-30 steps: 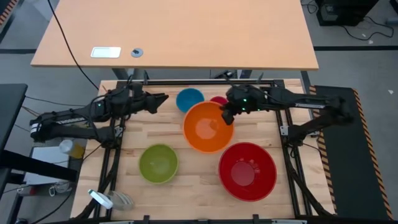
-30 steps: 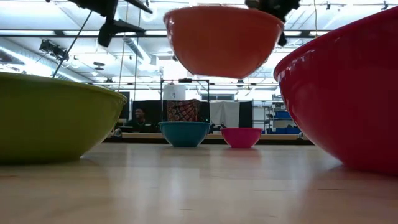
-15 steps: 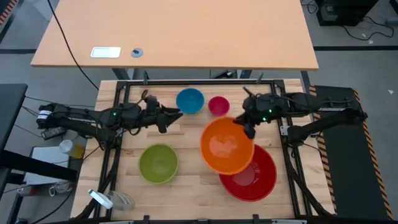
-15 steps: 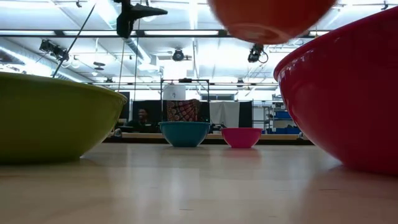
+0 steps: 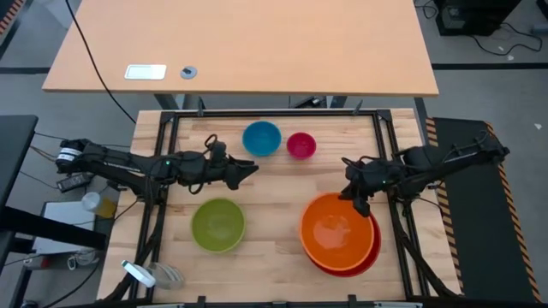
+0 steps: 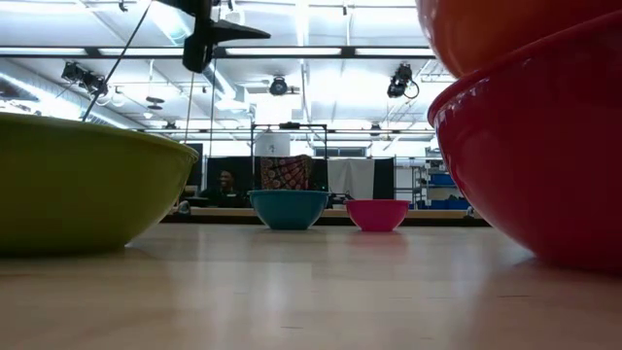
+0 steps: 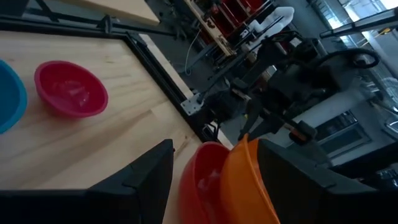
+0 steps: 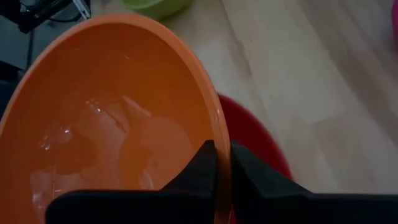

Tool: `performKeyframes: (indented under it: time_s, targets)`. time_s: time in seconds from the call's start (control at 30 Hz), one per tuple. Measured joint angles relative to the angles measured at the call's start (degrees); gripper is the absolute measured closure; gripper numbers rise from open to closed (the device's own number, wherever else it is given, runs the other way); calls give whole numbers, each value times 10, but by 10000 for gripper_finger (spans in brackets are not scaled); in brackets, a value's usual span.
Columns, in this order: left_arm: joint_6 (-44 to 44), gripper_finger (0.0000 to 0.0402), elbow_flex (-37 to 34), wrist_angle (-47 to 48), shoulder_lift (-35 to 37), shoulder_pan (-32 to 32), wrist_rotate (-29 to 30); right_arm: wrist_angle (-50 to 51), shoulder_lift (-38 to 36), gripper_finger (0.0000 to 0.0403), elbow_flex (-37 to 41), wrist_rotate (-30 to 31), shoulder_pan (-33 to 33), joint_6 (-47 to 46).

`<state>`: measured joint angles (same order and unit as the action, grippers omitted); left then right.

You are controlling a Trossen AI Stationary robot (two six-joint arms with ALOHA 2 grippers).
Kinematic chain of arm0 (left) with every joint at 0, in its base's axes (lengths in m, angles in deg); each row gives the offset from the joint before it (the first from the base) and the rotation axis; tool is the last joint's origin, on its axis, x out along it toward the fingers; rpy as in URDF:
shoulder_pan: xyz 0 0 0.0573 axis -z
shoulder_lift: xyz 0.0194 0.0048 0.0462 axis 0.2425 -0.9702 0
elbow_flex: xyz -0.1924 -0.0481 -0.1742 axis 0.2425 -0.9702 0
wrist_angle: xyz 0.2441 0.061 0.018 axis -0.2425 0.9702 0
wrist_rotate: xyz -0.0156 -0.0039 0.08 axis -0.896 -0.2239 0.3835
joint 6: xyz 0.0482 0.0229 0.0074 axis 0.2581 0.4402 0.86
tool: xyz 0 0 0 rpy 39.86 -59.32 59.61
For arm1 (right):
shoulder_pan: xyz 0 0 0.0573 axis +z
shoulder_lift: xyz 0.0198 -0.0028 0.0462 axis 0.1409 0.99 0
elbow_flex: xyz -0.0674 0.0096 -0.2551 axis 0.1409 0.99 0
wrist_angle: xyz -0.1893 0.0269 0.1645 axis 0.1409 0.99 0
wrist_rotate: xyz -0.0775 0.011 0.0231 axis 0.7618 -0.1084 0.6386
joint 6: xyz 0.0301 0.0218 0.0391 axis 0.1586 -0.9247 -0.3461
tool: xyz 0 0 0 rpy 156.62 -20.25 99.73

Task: Nest bowls inside each other
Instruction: Stack the orange bowl on top of the red bowl

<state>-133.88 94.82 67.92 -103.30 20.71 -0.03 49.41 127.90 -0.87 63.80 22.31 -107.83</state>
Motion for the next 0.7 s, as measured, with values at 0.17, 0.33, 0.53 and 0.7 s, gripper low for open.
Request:
performKeyframes:
  time_s: [0.17,0.33,0.53,0.7]
  targets:
    - [0,166,0,0,-6,0,0,7,-28,369,38,26,23,-26]
    - [4,166,0,4,-12,-1,0,48,-16,369,67,58,42,-25]
    - [7,166,1,18,-24,-9,7,50,6,360,88,49,45,-25]
    - [6,166,0,21,-30,-14,10,50,21,325,88,49,45,-26]
